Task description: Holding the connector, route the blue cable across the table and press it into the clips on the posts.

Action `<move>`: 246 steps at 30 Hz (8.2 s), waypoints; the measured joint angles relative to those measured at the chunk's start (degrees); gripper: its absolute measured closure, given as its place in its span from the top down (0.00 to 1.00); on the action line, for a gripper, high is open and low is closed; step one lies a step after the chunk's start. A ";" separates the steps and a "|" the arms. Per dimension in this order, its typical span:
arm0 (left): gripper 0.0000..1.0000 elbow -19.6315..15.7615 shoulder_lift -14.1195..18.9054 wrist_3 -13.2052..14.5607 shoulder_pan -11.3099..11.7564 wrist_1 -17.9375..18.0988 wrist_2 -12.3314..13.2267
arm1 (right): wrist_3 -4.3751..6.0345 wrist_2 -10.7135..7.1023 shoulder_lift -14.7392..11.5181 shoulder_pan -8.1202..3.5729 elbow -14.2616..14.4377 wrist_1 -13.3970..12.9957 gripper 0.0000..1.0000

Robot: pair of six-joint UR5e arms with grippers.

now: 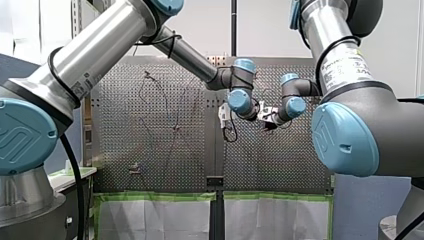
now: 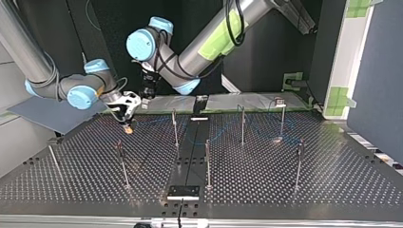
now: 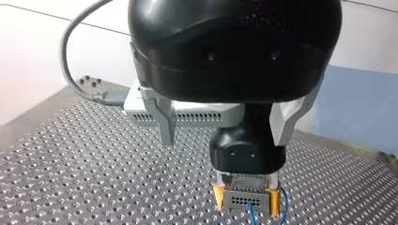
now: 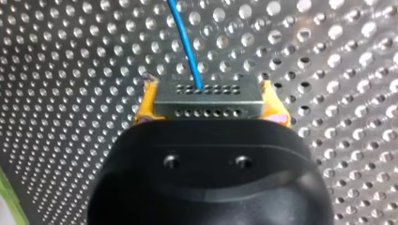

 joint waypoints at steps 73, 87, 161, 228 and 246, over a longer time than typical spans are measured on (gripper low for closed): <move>0.95 22.90 -22.36 -6.56 2.78 -6.35 -6.57 | 0.05 -2.06 -0.52 -0.80 0.00 0.65 0.00; 0.00 23.02 -22.27 -5.88 2.32 -7.48 -8.91 | 0.13 -2.11 -0.56 -0.79 0.00 0.80 0.00; 0.00 26.78 -3.52 -4.10 0.53 -12.06 -14.77 | 2.20 -7.91 -17.67 -2.99 -6.90 12.48 0.00; 1.00 25.53 -5.06 -4.84 5.14 -15.46 -3.95 | 2.34 -11.99 -15.31 -6.34 -7.57 11.35 0.00; 1.00 16.61 3.90 -6.36 2.28 -12.36 -0.36 | 2.56 -11.99 -15.33 -6.09 -7.58 11.56 0.00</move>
